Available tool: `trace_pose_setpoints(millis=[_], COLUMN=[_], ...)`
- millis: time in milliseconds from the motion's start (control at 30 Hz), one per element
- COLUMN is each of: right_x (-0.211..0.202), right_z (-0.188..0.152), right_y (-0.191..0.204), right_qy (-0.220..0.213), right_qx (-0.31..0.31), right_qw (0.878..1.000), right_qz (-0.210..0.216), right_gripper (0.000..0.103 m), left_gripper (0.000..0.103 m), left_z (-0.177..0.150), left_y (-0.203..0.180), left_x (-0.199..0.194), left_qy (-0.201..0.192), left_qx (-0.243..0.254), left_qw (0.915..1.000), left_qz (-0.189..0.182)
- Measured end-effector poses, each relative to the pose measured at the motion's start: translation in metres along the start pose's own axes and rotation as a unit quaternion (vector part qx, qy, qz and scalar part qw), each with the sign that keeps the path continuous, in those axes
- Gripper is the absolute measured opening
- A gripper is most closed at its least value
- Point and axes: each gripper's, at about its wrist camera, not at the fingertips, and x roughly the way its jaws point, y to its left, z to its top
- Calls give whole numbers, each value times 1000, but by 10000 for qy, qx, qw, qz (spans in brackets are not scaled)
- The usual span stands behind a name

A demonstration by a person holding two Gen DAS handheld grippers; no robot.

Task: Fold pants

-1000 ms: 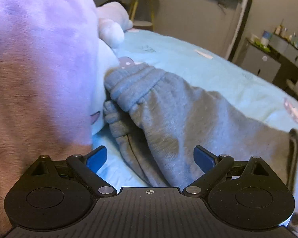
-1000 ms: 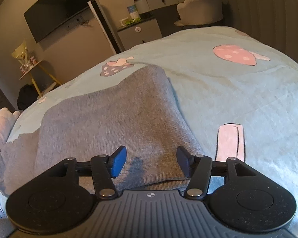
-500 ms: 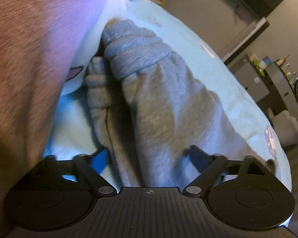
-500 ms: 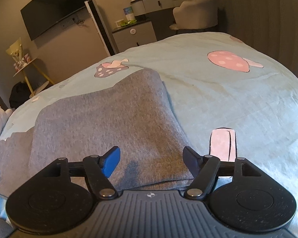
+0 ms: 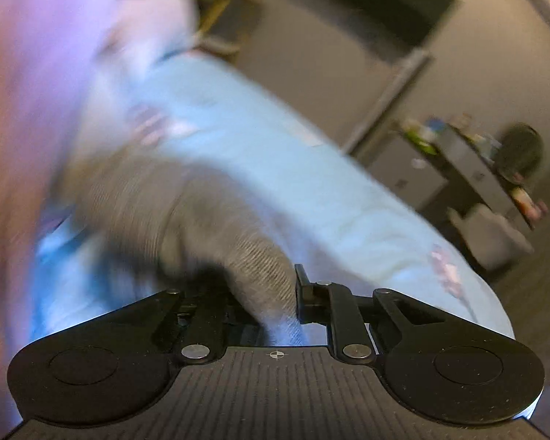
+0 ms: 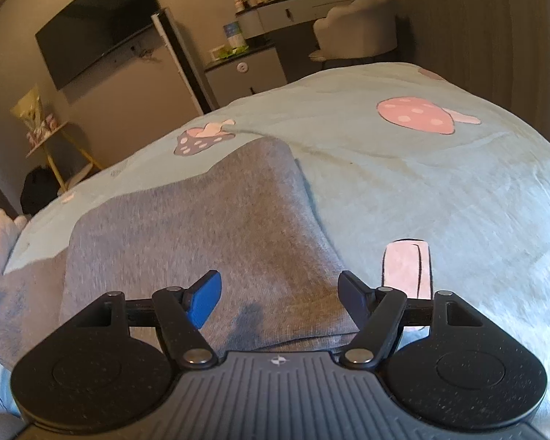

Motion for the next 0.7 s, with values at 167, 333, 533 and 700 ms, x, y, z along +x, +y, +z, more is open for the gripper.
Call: trace_pose_setpoints(millis=[167, 333, 533, 700], right_x=[-2, -10, -17, -11], right_z=[1, 2, 1, 2], right_y=[-5, -7, -7, -1], right_qy=[-68, -222, -273, -199], right_qx=[161, 258, 334, 190], right_qw=[9998, 9993, 9986, 9990], right_qz=[32, 147, 296, 342], right_gripper=[71, 71, 71, 71], left_gripper=[18, 21, 65, 82], left_z=[-11, -74, -143, -135], left_y=[-104, -198, -236, -206], left_x=[-16, -16, 0, -30], left_qy=[46, 535, 1316, 1448], left_qx=[1418, 3059, 4203, 3759], left_qw=[9869, 9375, 8888, 9019], left_qz=[-773, -1569, -1270, -1558])
